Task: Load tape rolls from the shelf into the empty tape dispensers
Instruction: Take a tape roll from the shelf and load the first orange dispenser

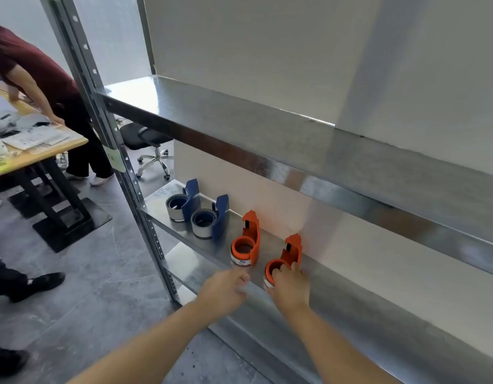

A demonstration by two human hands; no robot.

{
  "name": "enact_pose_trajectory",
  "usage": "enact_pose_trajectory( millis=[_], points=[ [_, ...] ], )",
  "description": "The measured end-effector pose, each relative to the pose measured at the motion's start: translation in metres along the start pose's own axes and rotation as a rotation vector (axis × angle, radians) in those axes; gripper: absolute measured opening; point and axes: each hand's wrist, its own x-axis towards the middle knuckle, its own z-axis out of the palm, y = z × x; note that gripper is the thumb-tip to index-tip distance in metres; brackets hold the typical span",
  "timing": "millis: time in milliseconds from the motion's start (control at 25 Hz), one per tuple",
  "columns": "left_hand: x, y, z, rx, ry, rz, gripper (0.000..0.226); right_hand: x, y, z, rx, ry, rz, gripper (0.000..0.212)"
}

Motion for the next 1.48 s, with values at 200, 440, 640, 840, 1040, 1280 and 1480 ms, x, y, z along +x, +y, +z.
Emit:
enact_pose_trajectory(
  millis=[200,440,640,840,1040,1280,1480],
  points=[
    [0.008,-0.011,0.008,-0.043,-0.054,-0.045,0.040,0.010,0.001,0.002,-0.042,0.010,-0.013,0.013],
    [0.026,-0.015,0.007,-0.093,-0.094,-0.041,0.037,-0.004,0.014,0.000,0.275,0.195,0.154,0.005],
    [0.037,0.017,0.013,-0.254,-0.118,0.013,0.043,-0.030,0.024,-0.011,1.176,0.180,0.411,0.013],
    [0.041,0.043,0.024,-0.380,-0.135,0.072,0.032,-0.059,0.020,-0.026,1.568,0.200,0.398,0.018],
    [0.045,0.048,0.030,-0.445,-0.088,0.053,0.013,-0.070,0.016,-0.037,1.548,0.247,0.472,0.022],
    [0.054,0.047,0.035,-0.733,-0.111,-0.057,0.008,-0.067,0.017,-0.043,1.449,0.293,0.513,0.027],
    [0.067,0.047,0.041,-0.868,-0.168,-0.122,0.010,-0.074,0.027,-0.043,1.470,0.488,0.570,0.022]
  ],
)
